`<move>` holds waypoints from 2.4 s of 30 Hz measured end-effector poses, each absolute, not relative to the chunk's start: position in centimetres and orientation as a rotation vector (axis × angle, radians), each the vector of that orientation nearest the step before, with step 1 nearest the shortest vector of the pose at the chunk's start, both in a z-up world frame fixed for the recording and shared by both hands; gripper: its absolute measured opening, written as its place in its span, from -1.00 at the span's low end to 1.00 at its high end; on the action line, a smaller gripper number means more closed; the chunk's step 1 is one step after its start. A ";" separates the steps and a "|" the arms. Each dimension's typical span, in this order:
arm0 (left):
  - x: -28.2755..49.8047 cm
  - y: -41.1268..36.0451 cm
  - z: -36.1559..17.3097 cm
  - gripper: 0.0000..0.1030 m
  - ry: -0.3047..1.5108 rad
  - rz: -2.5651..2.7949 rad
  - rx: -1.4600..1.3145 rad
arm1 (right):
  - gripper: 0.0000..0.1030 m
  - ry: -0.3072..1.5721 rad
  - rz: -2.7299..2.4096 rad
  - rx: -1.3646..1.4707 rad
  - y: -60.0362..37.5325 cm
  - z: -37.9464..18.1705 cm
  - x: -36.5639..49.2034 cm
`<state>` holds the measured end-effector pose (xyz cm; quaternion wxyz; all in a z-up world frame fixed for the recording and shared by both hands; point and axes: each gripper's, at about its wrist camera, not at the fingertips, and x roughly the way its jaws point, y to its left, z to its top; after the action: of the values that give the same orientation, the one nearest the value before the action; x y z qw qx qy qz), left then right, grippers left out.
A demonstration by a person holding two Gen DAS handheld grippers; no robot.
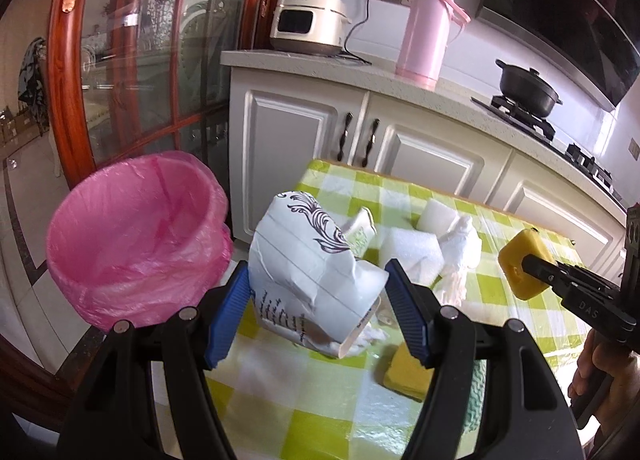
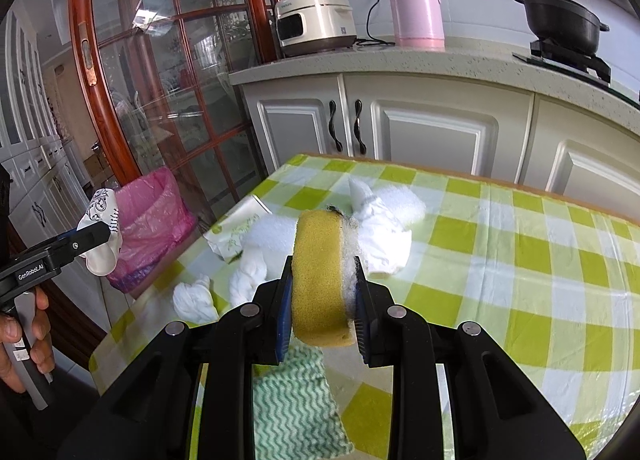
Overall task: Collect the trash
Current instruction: 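Carry the paper cup and sponge over the bin and open both tools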
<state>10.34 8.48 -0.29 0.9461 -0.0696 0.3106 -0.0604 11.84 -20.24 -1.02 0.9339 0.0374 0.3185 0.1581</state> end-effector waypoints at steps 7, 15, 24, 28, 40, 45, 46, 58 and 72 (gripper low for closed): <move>10.4 11.0 0.8 0.28 0.597 -0.078 -0.158 | -0.49 0.630 0.358 0.056 -18.3 0.2 12.8; 10.9 15.4 2.6 0.28 0.543 0.006 -0.172 | -0.49 0.600 0.418 0.039 -15.1 2.1 14.7; 12.1 20.4 4.2 0.28 0.500 0.087 -0.180 | -0.49 0.562 0.506 0.027 -9.8 4.6 17.6; 12.5 22.6 4.3 0.28 0.493 0.114 -0.197 | -0.49 0.552 0.546 0.018 -6.9 5.3 18.8; 13.6 27.7 3.6 0.28 0.502 0.174 -0.225 | -0.49 0.560 0.692 -0.013 2.1 6.0 21.9; 14.0 29.1 3.5 0.28 0.503 0.188 -0.230 | -0.49 0.572 0.749 -0.029 6.0 5.6 23.0; 14.1 29.5 3.5 0.28 0.504 0.191 -0.230 | -0.49 0.574 0.758 -0.030 6.6 5.5 23.1; 14.9 31.1 3.1 0.29 0.519 0.192 -0.243 | -0.47 0.608 0.821 -0.072 11.8 4.8 24.6; 14.0 30.8 3.2 0.39 0.526 0.206 -0.246 | 0.08 0.586 0.767 -0.062 9.6 4.9 25.2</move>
<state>14.02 30.79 3.21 0.9529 -0.1211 0.2590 0.1012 25.18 9.58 4.93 0.8854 -0.0298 0.2818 0.3686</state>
